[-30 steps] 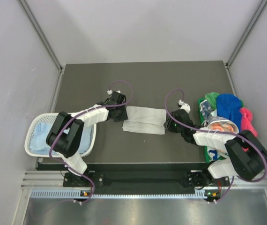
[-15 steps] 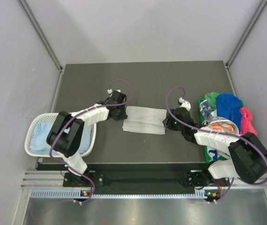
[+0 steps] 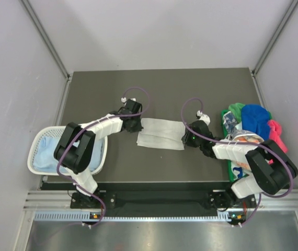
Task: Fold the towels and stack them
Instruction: Fold the towel
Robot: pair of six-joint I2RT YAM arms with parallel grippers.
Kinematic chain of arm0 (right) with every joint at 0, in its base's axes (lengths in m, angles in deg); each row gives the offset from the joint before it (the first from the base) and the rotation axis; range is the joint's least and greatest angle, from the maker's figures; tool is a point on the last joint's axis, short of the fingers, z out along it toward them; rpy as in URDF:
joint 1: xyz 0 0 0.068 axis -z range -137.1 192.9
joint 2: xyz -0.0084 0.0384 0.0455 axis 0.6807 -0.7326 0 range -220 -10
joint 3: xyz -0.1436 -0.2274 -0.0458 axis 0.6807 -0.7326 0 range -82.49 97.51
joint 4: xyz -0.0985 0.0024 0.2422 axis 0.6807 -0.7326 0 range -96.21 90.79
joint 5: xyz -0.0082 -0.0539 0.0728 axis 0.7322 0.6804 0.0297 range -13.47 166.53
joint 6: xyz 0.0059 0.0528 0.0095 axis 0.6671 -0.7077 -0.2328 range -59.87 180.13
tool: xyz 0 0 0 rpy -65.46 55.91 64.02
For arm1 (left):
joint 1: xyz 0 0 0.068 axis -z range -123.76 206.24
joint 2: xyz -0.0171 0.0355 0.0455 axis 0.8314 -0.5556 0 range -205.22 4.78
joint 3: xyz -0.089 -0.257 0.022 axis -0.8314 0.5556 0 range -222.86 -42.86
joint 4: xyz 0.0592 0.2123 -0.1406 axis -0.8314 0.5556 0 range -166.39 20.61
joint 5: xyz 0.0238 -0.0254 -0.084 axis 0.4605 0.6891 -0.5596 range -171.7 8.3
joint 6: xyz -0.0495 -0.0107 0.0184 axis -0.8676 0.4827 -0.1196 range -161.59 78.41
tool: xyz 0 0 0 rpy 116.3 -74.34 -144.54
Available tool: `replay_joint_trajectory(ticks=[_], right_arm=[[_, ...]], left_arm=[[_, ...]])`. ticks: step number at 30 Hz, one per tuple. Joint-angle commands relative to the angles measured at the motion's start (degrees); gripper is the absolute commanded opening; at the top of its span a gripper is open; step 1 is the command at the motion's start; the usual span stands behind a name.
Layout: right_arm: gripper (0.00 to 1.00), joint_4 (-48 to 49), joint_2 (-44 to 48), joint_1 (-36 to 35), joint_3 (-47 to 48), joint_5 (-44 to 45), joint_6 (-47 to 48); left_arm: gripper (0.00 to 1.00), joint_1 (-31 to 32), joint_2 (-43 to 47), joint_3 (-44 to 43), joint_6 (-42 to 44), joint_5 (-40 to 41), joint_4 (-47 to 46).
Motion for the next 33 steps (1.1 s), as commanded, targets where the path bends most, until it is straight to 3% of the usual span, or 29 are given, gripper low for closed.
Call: replay_joint_trajectory(ticks=[1,10,15,33], right_arm=[[0.27,2.31,0.12,-0.82,2.63,0.13,-0.93],[0.07,-0.95,1.53,-0.82,4.65,1.19,-0.05],[0.00,-2.09,2.23,-0.65,5.44,1.01,0.38],[0.00,-9.47,12.60,0.32,7.56,0.75,1.97]], left_arm=[[0.15,-0.21,-0.30,-2.40,0.85,0.83,0.30],[0.09,-0.21,-0.12,-3.80,1.73,1.18,1.53],[0.02,-0.21,-0.12,-5.03,2.35,1.44,2.32],[0.00,-0.21,6.73,-5.39,1.91,0.83,5.75]])
